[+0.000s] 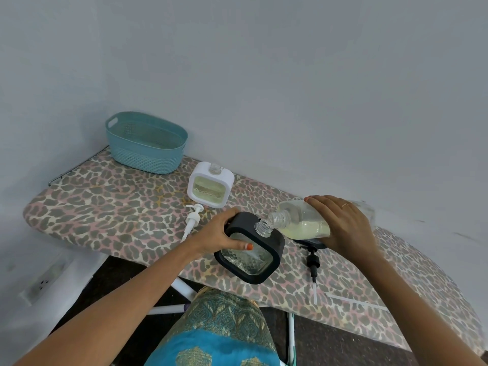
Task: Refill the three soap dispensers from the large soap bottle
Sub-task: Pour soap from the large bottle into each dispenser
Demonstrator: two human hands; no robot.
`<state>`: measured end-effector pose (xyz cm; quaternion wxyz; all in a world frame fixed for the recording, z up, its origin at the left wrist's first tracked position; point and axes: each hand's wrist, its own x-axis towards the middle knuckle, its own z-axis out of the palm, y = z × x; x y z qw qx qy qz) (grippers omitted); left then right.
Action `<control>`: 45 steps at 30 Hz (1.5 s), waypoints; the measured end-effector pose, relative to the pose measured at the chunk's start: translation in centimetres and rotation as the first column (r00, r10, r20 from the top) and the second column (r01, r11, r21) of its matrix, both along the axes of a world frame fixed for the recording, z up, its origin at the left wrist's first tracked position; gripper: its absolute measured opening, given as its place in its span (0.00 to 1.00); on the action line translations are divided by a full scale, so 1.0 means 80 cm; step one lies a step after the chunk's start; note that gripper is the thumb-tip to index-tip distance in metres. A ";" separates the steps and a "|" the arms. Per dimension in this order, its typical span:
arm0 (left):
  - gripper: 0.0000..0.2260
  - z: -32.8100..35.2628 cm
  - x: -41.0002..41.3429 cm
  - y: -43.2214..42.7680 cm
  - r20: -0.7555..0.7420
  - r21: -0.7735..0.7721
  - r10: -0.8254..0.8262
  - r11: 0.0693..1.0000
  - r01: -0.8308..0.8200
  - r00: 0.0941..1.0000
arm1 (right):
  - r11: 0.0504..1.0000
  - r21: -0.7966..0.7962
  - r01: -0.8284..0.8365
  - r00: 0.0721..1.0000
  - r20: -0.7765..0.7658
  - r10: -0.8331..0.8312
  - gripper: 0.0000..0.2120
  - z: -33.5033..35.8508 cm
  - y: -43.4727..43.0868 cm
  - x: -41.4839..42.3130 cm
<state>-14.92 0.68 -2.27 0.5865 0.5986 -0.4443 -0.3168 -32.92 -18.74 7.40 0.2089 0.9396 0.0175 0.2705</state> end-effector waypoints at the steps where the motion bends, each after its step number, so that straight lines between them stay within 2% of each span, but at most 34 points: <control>1: 0.20 0.001 0.000 0.000 -0.002 0.001 0.000 1.000 0.000 1.000 | 1.000 0.013 0.006 1.000 -0.003 -0.006 0.39 -0.001 0.000 0.000; 3: 0.21 0.004 -0.002 0.001 -0.010 -0.002 -0.006 1.000 0.006 1.000 | 0.999 0.034 0.015 1.000 -0.003 -0.015 0.37 -0.003 0.000 0.000; 10: 0.32 0.005 0.004 0.000 -0.020 -0.021 0.018 1.000 -0.018 1.000 | 0.992 0.115 0.058 0.998 0.024 -0.062 0.37 -0.009 0.002 0.000; 13: 0.36 0.006 0.009 -0.004 -0.001 -0.023 0.048 0.999 -0.048 0.999 | 0.968 0.236 0.082 0.993 0.067 -0.100 0.34 -0.013 0.007 0.000; 16: 0.35 0.013 0.013 -0.006 -0.023 -0.033 0.062 0.997 -0.063 0.998 | 0.914 0.395 0.087 0.982 0.121 -0.145 0.34 -0.020 0.017 0.002; 19: 0.29 0.018 0.017 -0.011 -0.031 -0.024 0.095 0.995 -0.096 0.995 | 0.799 0.594 0.098 0.956 0.168 -0.242 0.36 -0.031 0.028 0.003; 23: 0.23 0.022 0.021 -0.022 -0.038 -0.033 0.152 0.988 -0.153 0.988 | 0.544 0.838 0.042 0.914 0.188 -0.360 0.37 -0.051 0.037 0.003; 29: 0.21 0.025 0.023 -0.043 -0.074 -0.055 0.221 0.973 -0.225 0.972 | 0.223 0.960 -0.172 0.820 0.265 -0.508 0.32 -0.089 0.049 0.009; 32: 0.21 0.026 0.023 -0.054 -0.072 -0.053 0.242 0.968 -0.246 0.968 | 0.144 0.958 -0.247 0.797 0.285 -0.533 0.29 -0.112 0.051 0.007; 37: 0.22 0.028 0.025 -0.076 -0.103 -0.048 0.255 0.964 -0.260 0.962 | 0.044 0.949 -0.312 0.783 0.283 -0.554 0.32 -0.142 0.048 0.001; 45: 0.20 0.028 0.037 -0.124 -0.171 -0.063 0.262 0.959 -0.276 0.950 | 0.011 0.939 -0.345 0.780 0.293 -0.553 0.33 -0.159 0.049 -0.003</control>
